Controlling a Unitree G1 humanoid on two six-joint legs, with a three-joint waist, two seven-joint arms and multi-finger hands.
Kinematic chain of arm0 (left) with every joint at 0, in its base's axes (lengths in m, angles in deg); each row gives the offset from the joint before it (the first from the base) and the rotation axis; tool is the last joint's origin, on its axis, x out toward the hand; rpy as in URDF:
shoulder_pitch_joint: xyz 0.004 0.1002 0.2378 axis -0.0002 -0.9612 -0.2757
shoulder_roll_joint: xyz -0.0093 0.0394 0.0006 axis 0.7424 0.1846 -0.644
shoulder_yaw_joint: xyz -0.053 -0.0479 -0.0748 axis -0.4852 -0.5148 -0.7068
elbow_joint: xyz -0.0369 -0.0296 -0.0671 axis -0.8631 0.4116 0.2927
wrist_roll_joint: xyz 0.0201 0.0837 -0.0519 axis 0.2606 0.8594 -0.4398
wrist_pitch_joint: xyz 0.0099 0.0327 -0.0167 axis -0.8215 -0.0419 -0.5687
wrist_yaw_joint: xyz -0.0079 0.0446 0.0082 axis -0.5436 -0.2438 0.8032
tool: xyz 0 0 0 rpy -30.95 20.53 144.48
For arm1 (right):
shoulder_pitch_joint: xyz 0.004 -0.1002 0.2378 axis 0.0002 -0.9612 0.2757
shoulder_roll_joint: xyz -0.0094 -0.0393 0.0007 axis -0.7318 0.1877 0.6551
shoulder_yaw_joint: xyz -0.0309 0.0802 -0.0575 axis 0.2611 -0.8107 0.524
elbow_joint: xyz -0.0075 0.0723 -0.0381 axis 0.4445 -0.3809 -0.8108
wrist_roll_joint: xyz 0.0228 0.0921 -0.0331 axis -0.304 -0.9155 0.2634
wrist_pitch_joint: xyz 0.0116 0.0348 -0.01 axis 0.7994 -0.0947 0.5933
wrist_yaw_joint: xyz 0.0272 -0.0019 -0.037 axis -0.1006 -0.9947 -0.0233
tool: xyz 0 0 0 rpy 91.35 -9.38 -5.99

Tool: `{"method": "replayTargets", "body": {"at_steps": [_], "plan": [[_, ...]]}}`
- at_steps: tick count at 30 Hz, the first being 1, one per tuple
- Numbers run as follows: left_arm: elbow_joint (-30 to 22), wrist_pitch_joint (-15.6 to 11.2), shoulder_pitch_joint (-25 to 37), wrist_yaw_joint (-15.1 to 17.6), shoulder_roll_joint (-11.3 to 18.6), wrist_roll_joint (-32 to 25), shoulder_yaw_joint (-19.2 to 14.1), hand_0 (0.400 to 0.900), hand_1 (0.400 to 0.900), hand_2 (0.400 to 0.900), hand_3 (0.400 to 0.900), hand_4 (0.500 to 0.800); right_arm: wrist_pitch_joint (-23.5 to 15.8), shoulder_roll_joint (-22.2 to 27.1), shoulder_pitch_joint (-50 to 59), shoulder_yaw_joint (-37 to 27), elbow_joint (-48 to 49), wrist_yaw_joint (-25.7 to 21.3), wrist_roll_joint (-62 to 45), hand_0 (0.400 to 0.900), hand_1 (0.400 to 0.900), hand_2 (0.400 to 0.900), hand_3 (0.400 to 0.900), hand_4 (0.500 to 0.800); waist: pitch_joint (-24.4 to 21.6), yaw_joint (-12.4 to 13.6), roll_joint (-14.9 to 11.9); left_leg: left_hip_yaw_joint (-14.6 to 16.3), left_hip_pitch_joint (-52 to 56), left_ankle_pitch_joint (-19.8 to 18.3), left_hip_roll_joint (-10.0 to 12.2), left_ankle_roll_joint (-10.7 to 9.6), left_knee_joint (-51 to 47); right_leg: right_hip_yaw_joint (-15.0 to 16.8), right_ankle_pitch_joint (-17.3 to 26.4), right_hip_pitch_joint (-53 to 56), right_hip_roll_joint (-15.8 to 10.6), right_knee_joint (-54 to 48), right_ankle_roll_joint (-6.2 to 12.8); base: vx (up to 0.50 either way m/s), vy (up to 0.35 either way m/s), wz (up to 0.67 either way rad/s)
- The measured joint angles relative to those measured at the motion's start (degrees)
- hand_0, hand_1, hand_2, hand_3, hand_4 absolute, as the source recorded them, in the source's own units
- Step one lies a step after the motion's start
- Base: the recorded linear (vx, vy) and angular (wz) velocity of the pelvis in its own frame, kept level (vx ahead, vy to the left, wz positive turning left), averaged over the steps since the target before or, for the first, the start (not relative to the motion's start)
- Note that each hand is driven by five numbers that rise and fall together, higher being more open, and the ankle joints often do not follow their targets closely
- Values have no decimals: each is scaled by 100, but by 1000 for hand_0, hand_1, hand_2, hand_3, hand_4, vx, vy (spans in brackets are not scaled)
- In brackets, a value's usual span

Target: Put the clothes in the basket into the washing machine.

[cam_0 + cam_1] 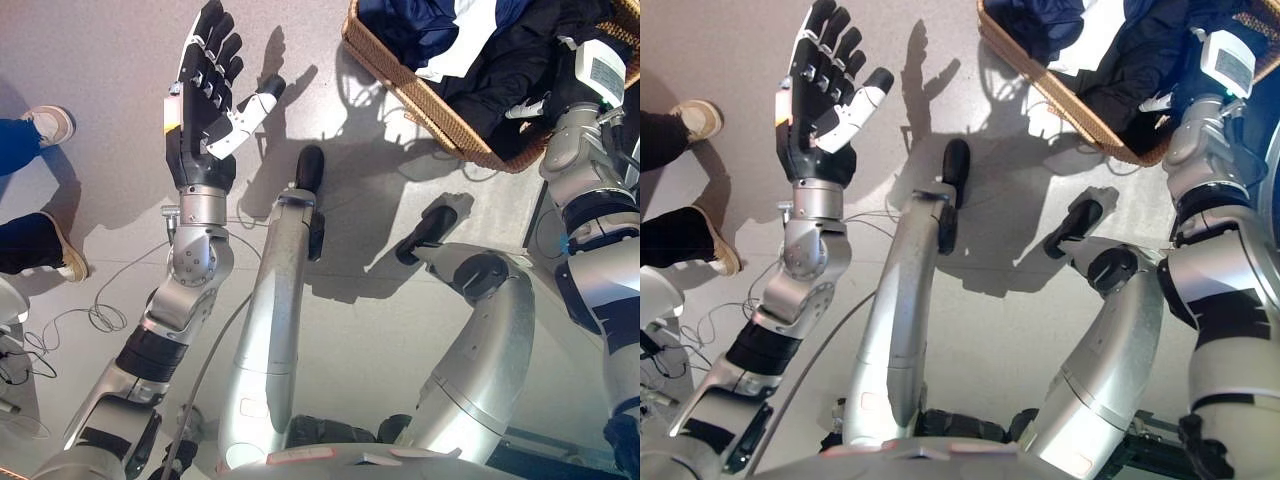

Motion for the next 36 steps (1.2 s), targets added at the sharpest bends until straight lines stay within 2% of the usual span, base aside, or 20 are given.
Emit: {"method": "replayTargets", "body": {"at_steps": [1,2,3,4,9,15,19,22,27,31,34,36], "plan": [[-2,0,-23,-2,0,-27,0,900,900,900,900,800,1,0,3,6,3,12,14,900,900,900,900,800,15,9,29,-13,-8,-16,-6,16,56,-1,-18,12,-6,35,5,-4,-19,3],[-5,0,-44,-12,5,-79,0,900,900,900,900,800,7,-1,5,19,3,40,44,831,831,831,831,759,23,13,43,-13,-16,-37,-11,17,101,10,-27,14,-10,71,6,-5,-18,4],[-5,0,-60,-23,6,-102,-4,900,900,900,900,800,19,3,7,130,2,79,68,475,475,475,475,545,24,14,49,-18,-26,-46,-13,29,142,11,-34,15,-13,91,8,0,0,0],[-5,-1,-74,-59,9,-150,-5,900,900,900,900,800,24,15,12,254,3,166,148,400,400,400,400,500,24,15,50,-21,-37,-56,-27,39,183,9,-39,17,-12,114,13,0,0,0],[-5,-1,-104,-186,9,-218,-2,900,900,900,900,800,23,42,82,343,15,377,393,400,400,400,400,500,25,24,52,-31,-41,-74,-76,16,228,20,-58,19,-30,178,17,0,-5,2],[-5,-1,-139,-198,0,-218,-4,900,900,900,900,800,14,141,131,328,173,311,436,400,400,400,400,500,24,21,50,-24,-39,-60,-69,38,214,22,-58,22,-32,163,15,3,7,-3],[-26,0,-91,-156,-31,-215,-17,900,900,900,900,800,5,248,106,333,507,257,433,400,400,400,400,500,19,-12,44,-8,1,-30,-51,52,60,26,-50,35,-29,37,10,2,7,-6],[-44,1,29,-82,-112,-208,-43,900,900,900,900,800,-4,499,17,335,1169,218,431,400,400,400,400,500,18,-51,25,90,118,43,-2,81,-224,2,69,100,3,-243,32,-17,13,-11],[-51,11,54,32,-240,-178,-145,900,900,900,900,800,-93,637,-457,259,2756,33,437,400,400,400,400,500,6,-409,-18,141,825,149,46,124,-874,-83,313,830,173,-1035,202,-31,27,-16],[-84,1,84,70,-234,-74,-235,900,900,900,900,800,-220,819,-692,-198,3742,-238,441,400,400,400,400,500,-22,-631,-77,271,1181,197,143,210,-1239,-59,529,1167,325,-1534,281,-33,31,-18],[-75,16,55,79,-236,-54,-326,900,900,900,900,800,-247,901,-978,-634,4186,-300,452,400,400,400,400,500,-22,-773,-80,288,1374,220,150,239,-1370,-55,640,1384,402,-1787,334,-23,28,-18],[-81,13,-32,106,-227,-14,-437,900,900,900,900,800,-254,911,-1326,-937,4416,-358,454,400,400,400,400,500,-84,-848,-179,366,1444,194,196,277,-1429,1,678,1429,455,-1901,372,-4,15,-15]]}}
